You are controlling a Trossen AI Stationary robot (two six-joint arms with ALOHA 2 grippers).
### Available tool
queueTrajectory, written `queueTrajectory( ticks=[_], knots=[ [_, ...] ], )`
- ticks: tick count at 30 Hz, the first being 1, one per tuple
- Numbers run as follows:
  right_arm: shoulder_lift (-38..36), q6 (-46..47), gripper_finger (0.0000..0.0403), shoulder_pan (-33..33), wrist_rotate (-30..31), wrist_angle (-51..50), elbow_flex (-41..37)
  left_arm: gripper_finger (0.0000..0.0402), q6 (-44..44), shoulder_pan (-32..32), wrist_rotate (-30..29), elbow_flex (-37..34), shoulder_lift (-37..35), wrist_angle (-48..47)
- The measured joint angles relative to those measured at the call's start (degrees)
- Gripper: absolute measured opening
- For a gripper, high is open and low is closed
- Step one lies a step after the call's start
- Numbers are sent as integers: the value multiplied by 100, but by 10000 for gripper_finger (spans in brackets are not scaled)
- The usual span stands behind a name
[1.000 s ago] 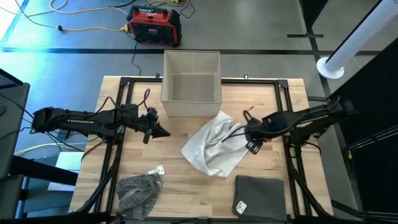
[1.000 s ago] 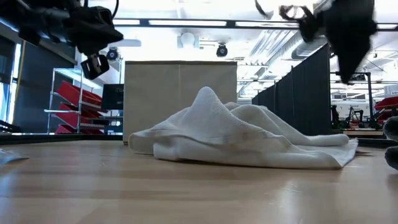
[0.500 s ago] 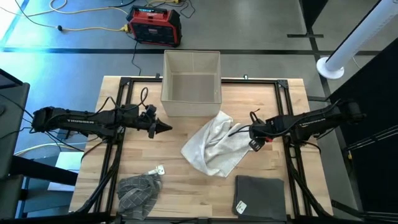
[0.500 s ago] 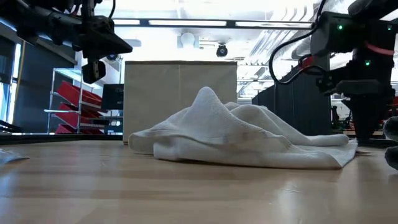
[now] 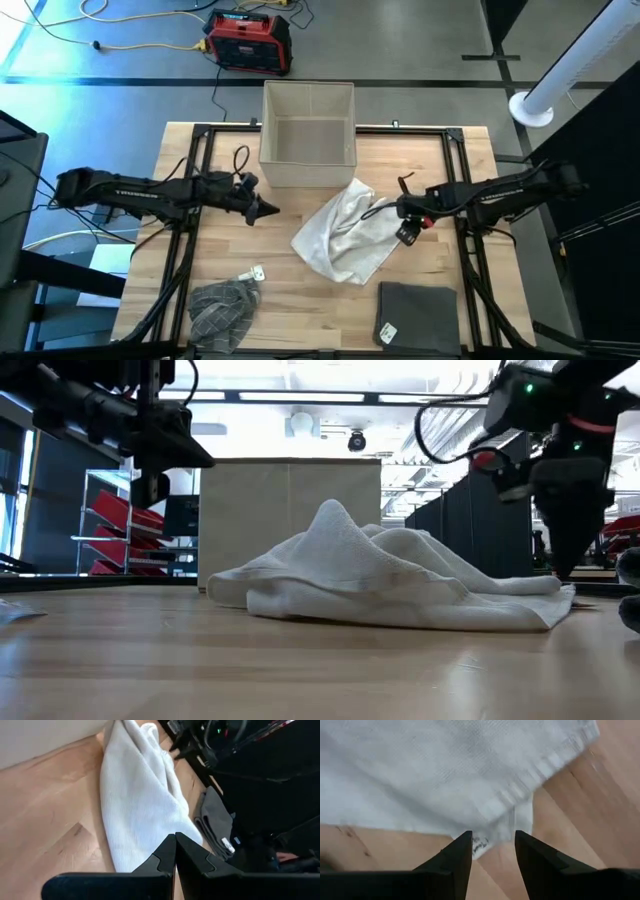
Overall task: Fold towel
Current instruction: Fold the white towel
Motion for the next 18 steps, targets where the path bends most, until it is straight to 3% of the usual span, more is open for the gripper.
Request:
queueTrajectory(
  ticks=[3,18],
  knots=[
    [94,76,134,-135,284,46,-70,0,-23,-74,5,0,101,14],
    [141,74,134,-233,-128,743,-481,0,-18,-245,7,0,187,40]
  ],
)
